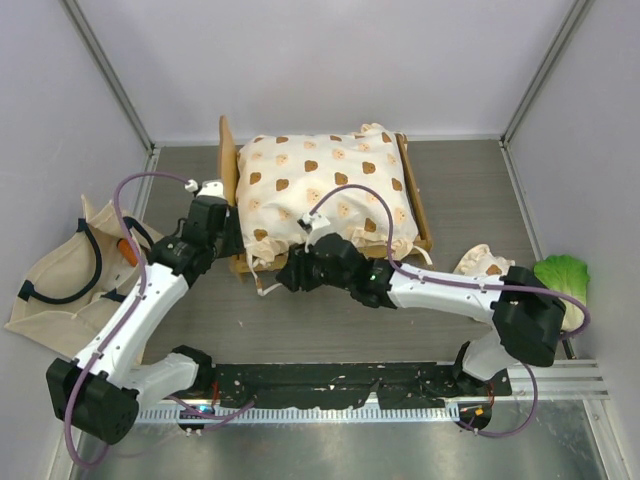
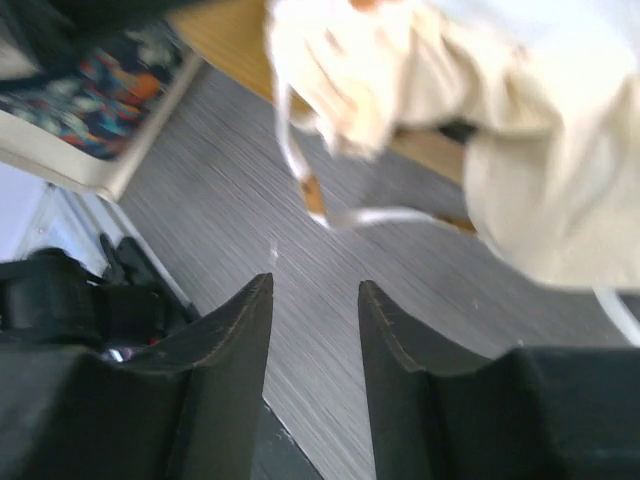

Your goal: Set up the pet bed

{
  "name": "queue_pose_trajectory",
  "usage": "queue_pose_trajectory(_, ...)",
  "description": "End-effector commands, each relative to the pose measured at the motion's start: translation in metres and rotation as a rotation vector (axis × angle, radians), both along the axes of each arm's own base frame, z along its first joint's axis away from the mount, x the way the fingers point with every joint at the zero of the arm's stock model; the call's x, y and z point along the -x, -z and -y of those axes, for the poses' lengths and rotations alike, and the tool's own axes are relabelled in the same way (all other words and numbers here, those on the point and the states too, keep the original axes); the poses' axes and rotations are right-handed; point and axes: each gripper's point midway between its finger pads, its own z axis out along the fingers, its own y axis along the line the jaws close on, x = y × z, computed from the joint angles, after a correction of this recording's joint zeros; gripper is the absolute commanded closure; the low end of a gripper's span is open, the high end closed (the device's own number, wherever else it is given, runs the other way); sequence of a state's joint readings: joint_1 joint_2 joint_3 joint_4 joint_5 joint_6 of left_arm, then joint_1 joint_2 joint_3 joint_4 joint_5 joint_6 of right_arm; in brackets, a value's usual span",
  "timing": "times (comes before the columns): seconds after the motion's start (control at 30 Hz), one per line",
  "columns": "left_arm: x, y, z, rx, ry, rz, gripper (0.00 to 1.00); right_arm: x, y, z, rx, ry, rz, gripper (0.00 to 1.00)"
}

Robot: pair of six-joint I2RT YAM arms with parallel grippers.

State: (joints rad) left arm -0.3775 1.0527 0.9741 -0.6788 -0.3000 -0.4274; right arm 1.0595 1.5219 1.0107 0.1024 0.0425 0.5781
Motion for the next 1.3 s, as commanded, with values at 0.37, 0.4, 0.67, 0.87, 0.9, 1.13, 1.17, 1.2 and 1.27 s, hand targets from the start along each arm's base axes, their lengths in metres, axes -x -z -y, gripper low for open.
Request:
queue_pose_trajectory(0.37, -0.031, 0.018, 0.004, -0.009, 0.018, -0.029, 0.94, -0.079, 0.078, 0.02, 0.14, 0.313, 0.002, 0.94)
queue_pose_trajectory(0.4, -0.035, 0.022, 0.002, -0.018, 0.013, -0.041, 0.95, -0.082, 0.076, 0.014, 0.127, 0.292, 0.008, 0.93)
queue_pose_trajectory(0.67, -0.056, 0.025, -0.004, 0.025, 0.012, -0.084, 1.0, -0.1, 0.074, -0.028, -0.031, 0.303, 0.002, 0.55)
queue_pose_trajectory(0.87, -0.052, 0.037, 0.004, 0.065, 0.035, -0.097, 1.0, -0.1, 0.088, -0.044, -0.192, 0.401, -0.002, 0.45)
queue_pose_trajectory(0.9, -0.051, 0.039, 0.004, 0.066, 0.035, -0.104, 1.0, -0.101, 0.092, -0.047, -0.194, 0.415, 0.003, 0.44)
queue_pose_trajectory(1.13, -0.05, 0.036, 0.007, 0.079, 0.049, -0.097, 1.0, -0.123, 0.138, -0.041, -0.257, 0.623, -0.022, 0.42)
queue_pose_trajectory(1.17, -0.05, 0.034, 0.007, 0.081, 0.048, -0.092, 1.0, -0.127, 0.139, -0.038, -0.257, 0.649, -0.007, 0.42)
queue_pose_trajectory(1.2, -0.05, 0.035, 0.007, 0.081, 0.048, -0.091, 1.0, -0.129, 0.143, -0.034, -0.269, 0.693, -0.023, 0.42)
queue_pose_trajectory(1.27, -0.049, 0.034, 0.008, 0.088, 0.05, -0.089, 1.0, -0.135, 0.157, -0.022, -0.242, 0.765, -0.015, 0.42)
